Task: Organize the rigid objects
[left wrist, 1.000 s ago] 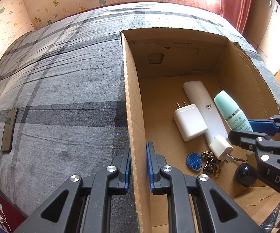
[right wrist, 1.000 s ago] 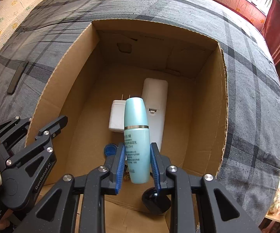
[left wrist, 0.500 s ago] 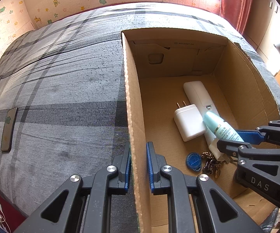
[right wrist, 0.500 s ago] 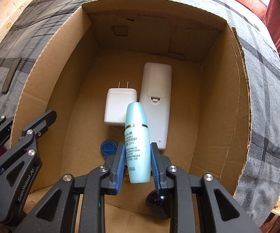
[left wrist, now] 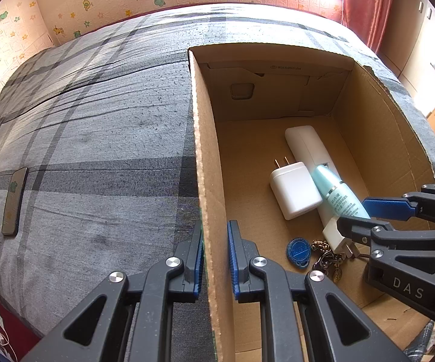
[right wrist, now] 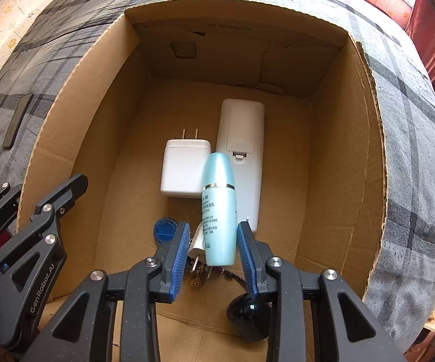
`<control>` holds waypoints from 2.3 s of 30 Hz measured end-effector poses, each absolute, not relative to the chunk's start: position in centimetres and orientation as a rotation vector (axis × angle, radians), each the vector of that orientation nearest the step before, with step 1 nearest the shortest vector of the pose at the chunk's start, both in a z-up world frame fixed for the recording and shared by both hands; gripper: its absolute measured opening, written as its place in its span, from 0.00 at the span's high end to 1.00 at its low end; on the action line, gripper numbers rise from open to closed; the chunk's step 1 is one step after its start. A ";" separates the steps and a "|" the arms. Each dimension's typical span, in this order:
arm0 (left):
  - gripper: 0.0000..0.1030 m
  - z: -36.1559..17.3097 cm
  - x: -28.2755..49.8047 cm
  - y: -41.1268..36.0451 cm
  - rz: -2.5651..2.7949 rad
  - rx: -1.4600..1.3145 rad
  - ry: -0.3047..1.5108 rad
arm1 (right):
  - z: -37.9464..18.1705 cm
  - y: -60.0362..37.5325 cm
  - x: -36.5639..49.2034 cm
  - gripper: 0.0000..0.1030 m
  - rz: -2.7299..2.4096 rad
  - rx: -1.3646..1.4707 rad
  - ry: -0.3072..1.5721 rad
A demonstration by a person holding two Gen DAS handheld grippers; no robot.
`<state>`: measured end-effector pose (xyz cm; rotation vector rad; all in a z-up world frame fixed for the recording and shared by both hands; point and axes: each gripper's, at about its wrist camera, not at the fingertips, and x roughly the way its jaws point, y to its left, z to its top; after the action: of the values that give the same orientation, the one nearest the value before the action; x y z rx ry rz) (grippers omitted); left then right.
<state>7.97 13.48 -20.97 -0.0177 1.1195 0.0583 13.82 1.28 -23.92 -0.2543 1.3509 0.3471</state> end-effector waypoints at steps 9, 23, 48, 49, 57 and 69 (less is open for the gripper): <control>0.85 -20.9 8.0 13.4 0.059 -0.015 1.121 | -22.8 1.6 13.3 0.50 0.345 -0.257 1.320; 0.85 -21.0 8.0 13.4 0.060 -0.013 1.121 | -19.6 1.1 11.5 0.21 0.325 -0.280 1.238; 0.73 -19.6 7.7 12.9 0.088 0.023 1.106 | -14.8 -3.4 9.7 0.00 0.258 -0.182 1.136; 0.66 -19.1 7.5 13.0 0.098 0.020 1.092 | -14.7 -3.6 9.5 0.00 0.258 -0.177 1.136; 0.33 -15.2 5.3 12.4 0.099 0.005 1.025 | -13.2 -5.0 7.8 0.00 0.262 -0.145 1.103; 0.00 -11.0 1.7 9.8 0.065 0.039 0.968 | -10.1 -6.1 4.5 0.00 0.262 -0.138 1.050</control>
<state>1.71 9.84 -11.01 0.0391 0.9678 0.0650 4.54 -6.11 -10.05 -0.1378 1.0495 0.2619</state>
